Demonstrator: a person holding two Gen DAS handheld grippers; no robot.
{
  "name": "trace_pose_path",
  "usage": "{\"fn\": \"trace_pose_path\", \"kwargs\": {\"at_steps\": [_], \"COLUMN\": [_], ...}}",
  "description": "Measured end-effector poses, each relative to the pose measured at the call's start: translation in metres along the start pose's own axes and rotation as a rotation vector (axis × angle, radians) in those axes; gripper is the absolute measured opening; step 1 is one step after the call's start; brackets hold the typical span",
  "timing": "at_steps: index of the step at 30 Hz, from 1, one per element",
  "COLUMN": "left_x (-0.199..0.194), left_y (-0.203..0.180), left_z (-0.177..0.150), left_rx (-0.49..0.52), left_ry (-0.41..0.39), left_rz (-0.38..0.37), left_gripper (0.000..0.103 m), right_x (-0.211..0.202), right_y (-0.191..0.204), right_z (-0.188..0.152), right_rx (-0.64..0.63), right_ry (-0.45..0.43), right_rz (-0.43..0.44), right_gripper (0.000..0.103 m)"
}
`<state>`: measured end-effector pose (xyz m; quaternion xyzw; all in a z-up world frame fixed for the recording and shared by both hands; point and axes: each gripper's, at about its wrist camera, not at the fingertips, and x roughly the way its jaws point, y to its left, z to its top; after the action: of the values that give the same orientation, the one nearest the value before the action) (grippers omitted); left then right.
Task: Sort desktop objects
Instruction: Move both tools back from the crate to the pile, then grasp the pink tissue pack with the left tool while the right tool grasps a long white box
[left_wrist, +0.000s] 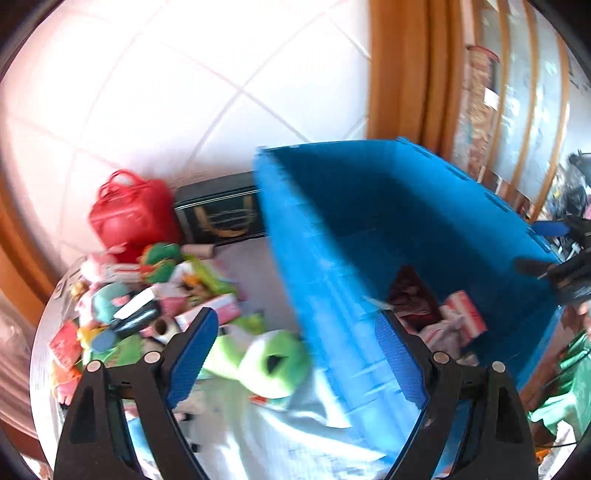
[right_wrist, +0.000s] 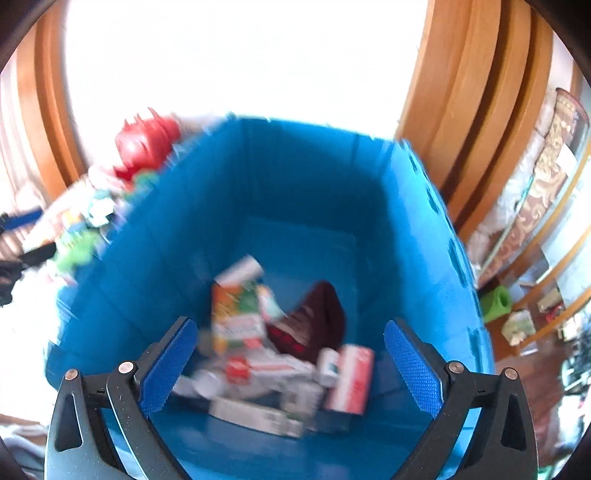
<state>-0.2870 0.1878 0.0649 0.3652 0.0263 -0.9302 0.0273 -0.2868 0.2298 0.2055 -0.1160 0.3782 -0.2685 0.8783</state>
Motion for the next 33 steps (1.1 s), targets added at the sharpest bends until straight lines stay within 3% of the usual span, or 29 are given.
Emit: {"fn": "trace_pose_path", "kwargs": {"at_steps": [5,10,16,21,27,33], "left_x": [-0.007,-0.005,0.008,0.038,0.105,0.183], "left_y": [0.113,0.222,0.349,0.449,0.518,0.533], "left_z": [-0.024,-0.050,-0.081,-0.092,-0.086,-0.081], "left_rx": [-0.093,-0.152,-0.204,-0.233,-0.201,-0.086], "left_ry": [0.014,0.059,0.143,0.239,0.352,0.455], "left_rz": [0.079,0.165,0.247,0.281,0.273,0.237], "left_gripper": [0.087,0.087,0.087,0.087,0.087,0.087], "right_x": [-0.031,-0.033,-0.001,0.048,0.125,0.192], "right_y": [0.065,0.151,0.241,0.282,0.304,0.312], "right_z": [0.028,0.057,0.078,0.092,0.093,0.083], "right_rx": [0.080,0.094,0.076,0.089,0.147,0.191], "right_ry": [-0.085,-0.119,-0.089,-0.038,0.102,0.247], "right_rz": [0.123,0.196,0.248,0.203,0.205,0.198], "right_gripper": [0.103,0.103,0.103,0.103,0.103,0.103]}}
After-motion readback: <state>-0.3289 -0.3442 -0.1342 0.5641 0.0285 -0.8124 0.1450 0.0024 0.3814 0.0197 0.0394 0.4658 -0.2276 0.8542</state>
